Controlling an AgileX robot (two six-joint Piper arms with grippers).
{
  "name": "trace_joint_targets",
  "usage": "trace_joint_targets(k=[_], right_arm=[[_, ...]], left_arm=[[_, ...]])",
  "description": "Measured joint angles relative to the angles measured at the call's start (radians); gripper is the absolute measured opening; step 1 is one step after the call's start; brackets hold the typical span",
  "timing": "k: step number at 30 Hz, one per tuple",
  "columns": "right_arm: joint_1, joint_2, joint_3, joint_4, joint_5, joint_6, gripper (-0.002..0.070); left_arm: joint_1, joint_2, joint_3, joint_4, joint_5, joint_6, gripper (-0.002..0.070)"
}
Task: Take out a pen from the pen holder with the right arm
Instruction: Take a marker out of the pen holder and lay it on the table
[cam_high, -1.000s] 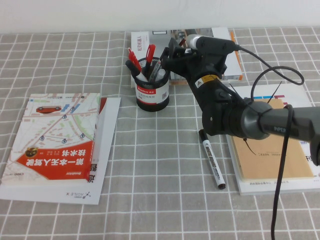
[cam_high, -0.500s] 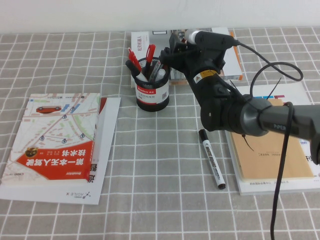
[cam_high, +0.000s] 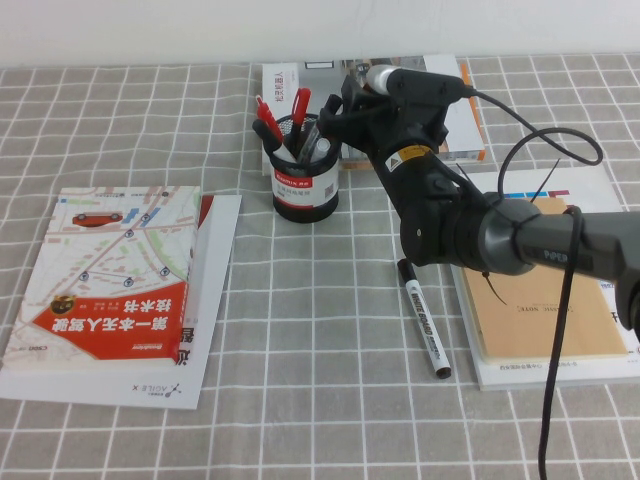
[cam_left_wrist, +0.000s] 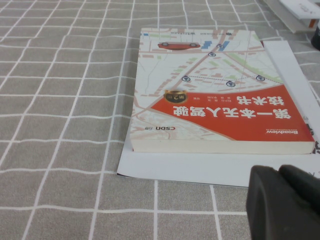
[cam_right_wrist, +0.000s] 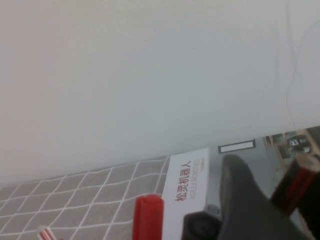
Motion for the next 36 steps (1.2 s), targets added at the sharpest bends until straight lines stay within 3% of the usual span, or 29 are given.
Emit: trace_joint_targets(k=[12, 36], right_arm=[[0.000, -0.002, -0.002, -0.036, 0.000, 0.008, 0.0018], [0.000, -0.106, -0.002, -0.114, 0.122, -0.042, -0.0004]], left_arm=[[0.000, 0.000, 0.000, 0.000, 0.000, 0.000, -0.0003], [0.000, 0.000, 0.000, 0.000, 0.000, 0.000, -0.0003]])
